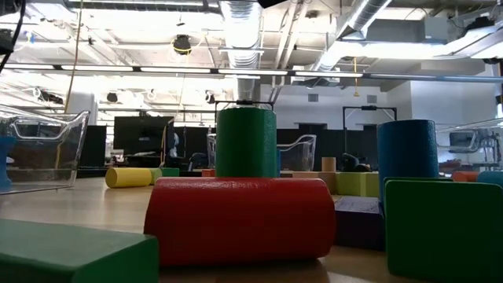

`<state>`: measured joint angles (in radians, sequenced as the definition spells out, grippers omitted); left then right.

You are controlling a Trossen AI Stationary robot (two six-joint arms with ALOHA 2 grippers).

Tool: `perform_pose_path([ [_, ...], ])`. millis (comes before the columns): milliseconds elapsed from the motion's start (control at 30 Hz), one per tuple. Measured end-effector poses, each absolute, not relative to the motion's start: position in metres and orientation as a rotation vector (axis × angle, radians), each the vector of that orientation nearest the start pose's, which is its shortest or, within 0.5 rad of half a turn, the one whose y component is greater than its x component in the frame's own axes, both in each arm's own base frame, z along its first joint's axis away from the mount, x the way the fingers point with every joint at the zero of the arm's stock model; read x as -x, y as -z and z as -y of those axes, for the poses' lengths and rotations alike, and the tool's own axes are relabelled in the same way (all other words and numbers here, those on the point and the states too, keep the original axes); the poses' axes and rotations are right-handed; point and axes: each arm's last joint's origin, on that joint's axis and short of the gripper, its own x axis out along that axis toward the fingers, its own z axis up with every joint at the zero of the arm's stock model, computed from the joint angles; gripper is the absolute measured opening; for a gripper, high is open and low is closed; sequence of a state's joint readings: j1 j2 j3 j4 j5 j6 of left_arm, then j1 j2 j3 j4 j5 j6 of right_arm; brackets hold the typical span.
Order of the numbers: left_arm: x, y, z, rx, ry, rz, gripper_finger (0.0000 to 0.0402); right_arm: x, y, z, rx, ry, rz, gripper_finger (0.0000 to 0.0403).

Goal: Sort blocks by size
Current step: Put the red arc block into the left transparent bin, then put the blue rectangular block into the top transparent bin

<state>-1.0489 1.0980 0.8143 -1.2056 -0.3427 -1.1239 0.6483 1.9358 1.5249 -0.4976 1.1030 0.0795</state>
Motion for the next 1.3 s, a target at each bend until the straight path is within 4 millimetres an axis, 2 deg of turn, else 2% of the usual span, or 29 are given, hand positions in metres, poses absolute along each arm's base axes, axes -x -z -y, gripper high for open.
perform_pose_path([
  [300,-0.093,-0.222,0.143,-0.024,-0.159,-1.279,0.0140,-0.345,-0.244,-0.228,0.625,0.443,-0.567,0.0256],
  [700,-0.093,-0.222,0.144,0.006,-0.170,-1.273,0.0197,-0.345,-0.244,-0.228,0.624,0.443,-0.567,0.0256],
  [1033,-0.095,-0.223,0.147,-0.018,-0.118,-1.256,0.0201,-0.345,-0.244,-0.228,0.625,0.443,-0.567,0.0256],
  [1300,-0.097,-0.235,0.150,-0.002,-0.097,-1.232,0.0201,-0.345,-0.244,-0.228,0.625,0.443,-0.566,0.0256],
])
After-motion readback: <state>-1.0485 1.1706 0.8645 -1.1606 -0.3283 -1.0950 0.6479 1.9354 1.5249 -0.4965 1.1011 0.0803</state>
